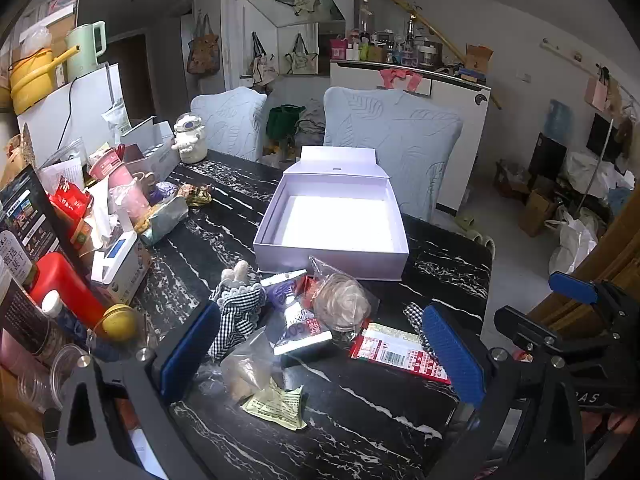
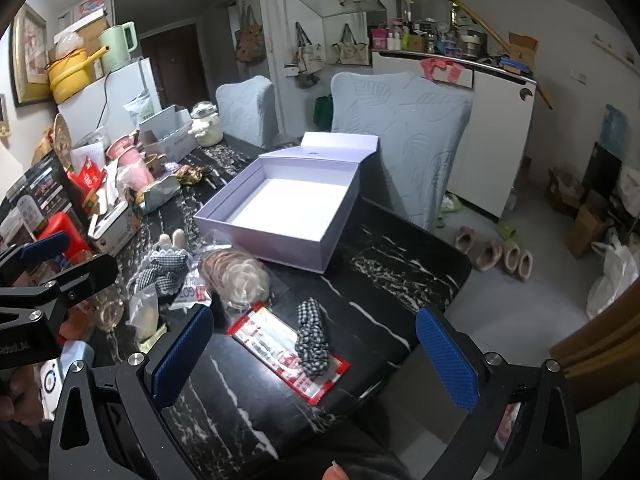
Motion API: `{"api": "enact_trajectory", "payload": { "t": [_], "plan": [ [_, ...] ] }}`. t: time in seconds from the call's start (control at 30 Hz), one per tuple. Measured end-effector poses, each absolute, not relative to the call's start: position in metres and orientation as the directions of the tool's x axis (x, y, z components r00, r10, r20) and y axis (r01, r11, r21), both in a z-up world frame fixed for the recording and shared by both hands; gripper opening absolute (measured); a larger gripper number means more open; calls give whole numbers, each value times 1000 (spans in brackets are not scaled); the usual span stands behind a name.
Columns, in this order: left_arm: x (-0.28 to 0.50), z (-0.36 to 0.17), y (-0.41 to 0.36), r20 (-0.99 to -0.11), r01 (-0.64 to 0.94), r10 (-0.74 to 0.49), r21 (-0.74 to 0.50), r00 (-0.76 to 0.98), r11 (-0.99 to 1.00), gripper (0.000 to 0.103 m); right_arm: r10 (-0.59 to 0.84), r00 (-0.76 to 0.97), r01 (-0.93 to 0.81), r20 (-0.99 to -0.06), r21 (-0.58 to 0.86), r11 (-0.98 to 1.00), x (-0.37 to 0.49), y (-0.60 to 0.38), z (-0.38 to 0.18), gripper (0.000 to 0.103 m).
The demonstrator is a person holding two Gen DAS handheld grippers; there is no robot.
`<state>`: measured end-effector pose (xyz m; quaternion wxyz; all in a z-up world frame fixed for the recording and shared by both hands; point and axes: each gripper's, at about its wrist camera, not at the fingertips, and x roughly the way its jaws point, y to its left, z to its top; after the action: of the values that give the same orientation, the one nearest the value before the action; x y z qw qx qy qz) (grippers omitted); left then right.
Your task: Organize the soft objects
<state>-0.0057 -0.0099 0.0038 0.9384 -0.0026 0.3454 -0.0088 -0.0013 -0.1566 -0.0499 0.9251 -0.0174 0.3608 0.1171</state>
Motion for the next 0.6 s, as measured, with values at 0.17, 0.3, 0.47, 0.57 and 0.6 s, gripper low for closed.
{"api": "enact_trajectory", "payload": {
  "t": [0.17,0.3,0.47,0.57,0.6],
  "plan": [
    [-8,5,-11,-641,25,-32,-20,767,1000,103,205,713,-230,-670,52,972,-1,-157,-50,103],
    [-9,6,-11,-639,29,-34,-18,769,999,103,203,714,-226,-670,54,973,-2,-158,-51,103],
    [-9,6,-11,-639,31,-38,-23,768,999,103,205,713,-229,-670,54,972,-2,-158,-51,103],
    [-9,6,-11,-640,33,-39,-22,767,999,103,207,712,-233,-671,53,971,-3,-159,-51,103],
    [-9,6,-11,-641,34,-41,-24,766,999,103,207,711,-234,-671,52,971,-3,-159,-51,103]
  ]
}}
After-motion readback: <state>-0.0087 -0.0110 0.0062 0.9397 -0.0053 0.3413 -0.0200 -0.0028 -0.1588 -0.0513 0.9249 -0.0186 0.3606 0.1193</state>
